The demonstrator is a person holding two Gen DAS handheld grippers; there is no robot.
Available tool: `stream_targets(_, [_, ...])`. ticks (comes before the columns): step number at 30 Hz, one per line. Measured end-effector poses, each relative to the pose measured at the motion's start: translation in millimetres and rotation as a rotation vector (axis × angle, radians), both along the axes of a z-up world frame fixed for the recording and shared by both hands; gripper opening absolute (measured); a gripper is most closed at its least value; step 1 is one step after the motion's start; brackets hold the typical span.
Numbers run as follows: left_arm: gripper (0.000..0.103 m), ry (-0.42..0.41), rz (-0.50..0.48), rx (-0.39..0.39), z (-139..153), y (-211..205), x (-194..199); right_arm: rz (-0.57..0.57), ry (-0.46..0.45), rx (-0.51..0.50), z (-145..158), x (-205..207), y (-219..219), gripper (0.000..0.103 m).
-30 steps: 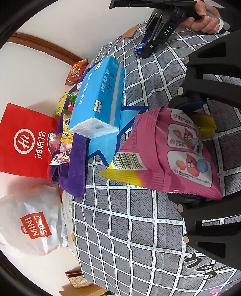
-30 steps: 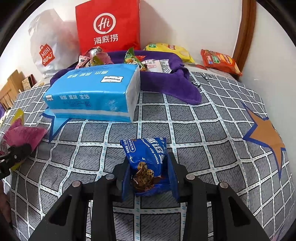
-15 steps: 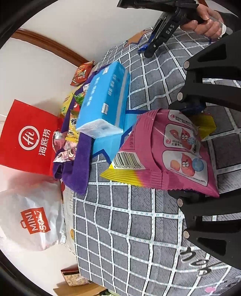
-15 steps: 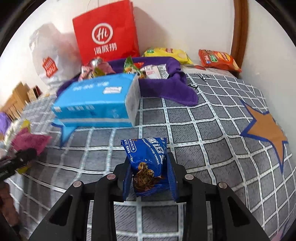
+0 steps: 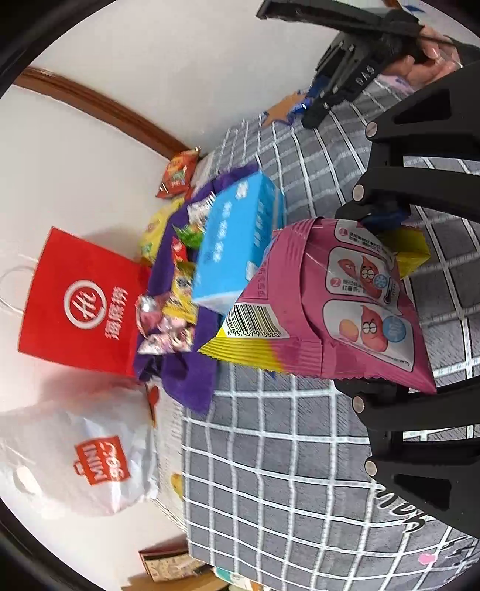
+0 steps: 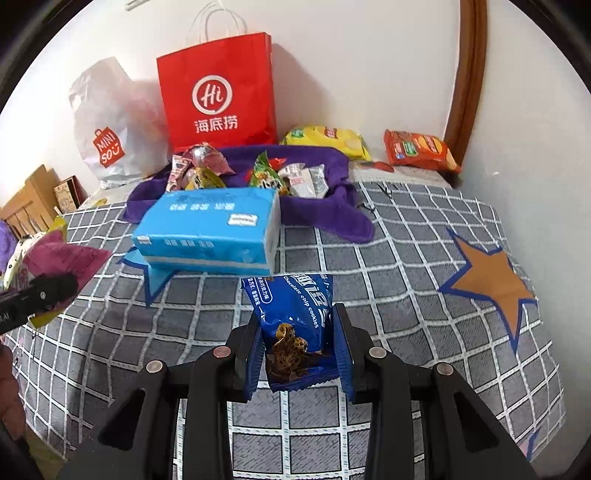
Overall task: Organize snacks
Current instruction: 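Carry the pink and blue bags over the purple towel with both grippers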
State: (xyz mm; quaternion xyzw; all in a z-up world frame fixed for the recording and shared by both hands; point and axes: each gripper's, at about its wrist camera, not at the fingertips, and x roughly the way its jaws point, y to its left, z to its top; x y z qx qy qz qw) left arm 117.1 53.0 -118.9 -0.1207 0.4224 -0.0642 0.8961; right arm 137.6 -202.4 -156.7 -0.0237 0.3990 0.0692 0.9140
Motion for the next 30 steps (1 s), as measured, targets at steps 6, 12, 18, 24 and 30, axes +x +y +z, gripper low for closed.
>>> stream_targets(6, [0.054,-0.035,-0.027,-0.001,24,-7,12,0.023,-0.017,0.022,19,10,4,0.034])
stream_targets(12, [0.054,-0.029,-0.029,-0.013,37,-6,25,0.076,-0.037,0.033,37,23,10,0.034])
stream_targets(18, [0.054,-0.009,-0.011,-0.013,50,3,36,0.078,-0.056,-0.051,53,15,12,0.034])
stream_targets(24, [0.054,-0.028,-0.031,-0.007,50,-1,44,0.114,-0.070,-0.080,63,13,21,0.034])
stream_targets(30, [0.054,-0.056,-0.016,-0.060,52,2,59,0.168,-0.101,-0.072,68,31,29,0.034])
